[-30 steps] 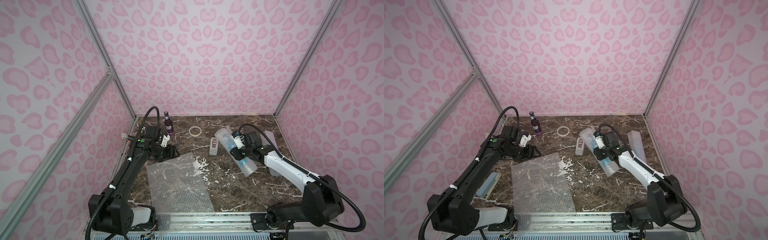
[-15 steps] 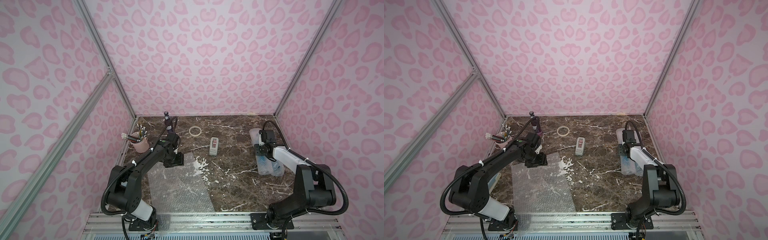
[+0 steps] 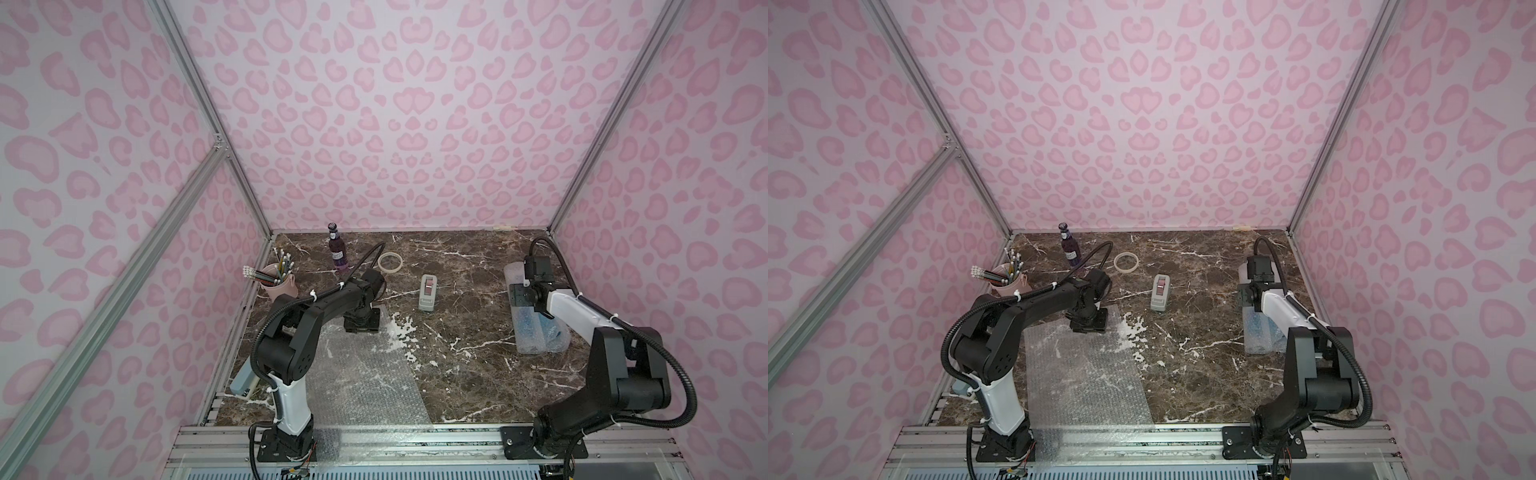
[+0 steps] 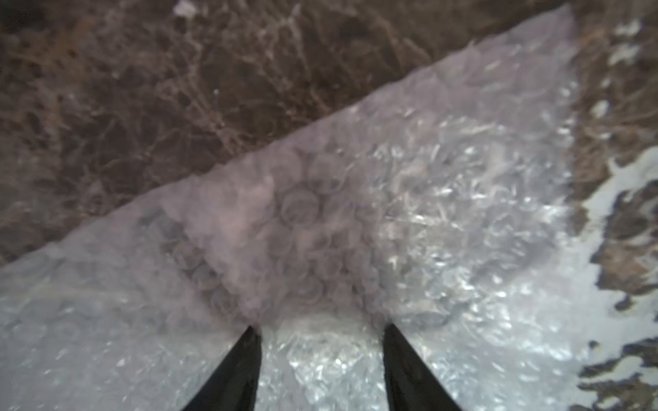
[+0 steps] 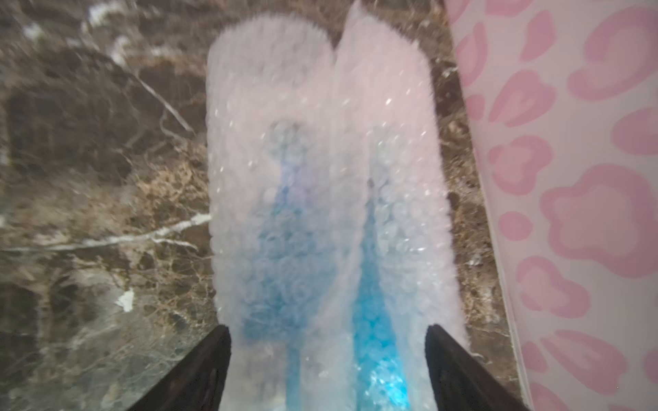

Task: Wrap wine bottles in bubble wrap
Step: Place the bubble wrap at the center of the board, then move the bubble wrap to the center of the board.

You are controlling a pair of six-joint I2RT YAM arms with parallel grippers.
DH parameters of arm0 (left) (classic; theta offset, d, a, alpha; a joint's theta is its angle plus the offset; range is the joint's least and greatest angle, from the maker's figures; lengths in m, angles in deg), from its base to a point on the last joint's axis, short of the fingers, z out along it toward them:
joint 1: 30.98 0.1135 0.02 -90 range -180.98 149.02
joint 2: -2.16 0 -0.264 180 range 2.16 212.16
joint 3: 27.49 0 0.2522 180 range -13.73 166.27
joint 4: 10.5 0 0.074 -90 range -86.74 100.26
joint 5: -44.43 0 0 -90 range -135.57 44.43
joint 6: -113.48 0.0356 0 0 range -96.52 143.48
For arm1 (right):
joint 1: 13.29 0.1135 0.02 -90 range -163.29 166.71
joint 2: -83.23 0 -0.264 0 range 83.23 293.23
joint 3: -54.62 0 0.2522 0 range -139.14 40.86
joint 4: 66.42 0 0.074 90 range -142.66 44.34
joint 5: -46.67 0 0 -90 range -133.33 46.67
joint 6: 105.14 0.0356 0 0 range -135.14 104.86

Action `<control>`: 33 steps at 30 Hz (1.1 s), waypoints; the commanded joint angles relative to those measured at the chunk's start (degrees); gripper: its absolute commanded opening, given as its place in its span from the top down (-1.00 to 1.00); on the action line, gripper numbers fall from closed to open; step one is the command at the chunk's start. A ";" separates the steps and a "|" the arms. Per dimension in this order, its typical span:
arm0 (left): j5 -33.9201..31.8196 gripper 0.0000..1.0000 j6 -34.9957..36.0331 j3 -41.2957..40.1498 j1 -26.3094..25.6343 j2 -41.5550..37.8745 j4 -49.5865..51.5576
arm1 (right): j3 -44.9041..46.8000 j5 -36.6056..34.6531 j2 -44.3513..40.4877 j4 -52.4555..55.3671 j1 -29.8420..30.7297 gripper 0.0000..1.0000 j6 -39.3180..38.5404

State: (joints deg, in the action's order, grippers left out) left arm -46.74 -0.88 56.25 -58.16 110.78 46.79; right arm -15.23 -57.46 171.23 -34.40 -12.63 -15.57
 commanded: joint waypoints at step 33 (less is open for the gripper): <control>5.08 0.54 19.88 34.82 -4.73 18.74 9.13 | 2.05 30.31 -7.97 -10.16 14.41 -0.81 4.38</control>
State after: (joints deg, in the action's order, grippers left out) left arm -42.96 18.53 91.24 -62.91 131.04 54.57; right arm -12.94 -27.98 162.75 -42.53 1.80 -11.63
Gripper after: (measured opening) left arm 0.217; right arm 0.898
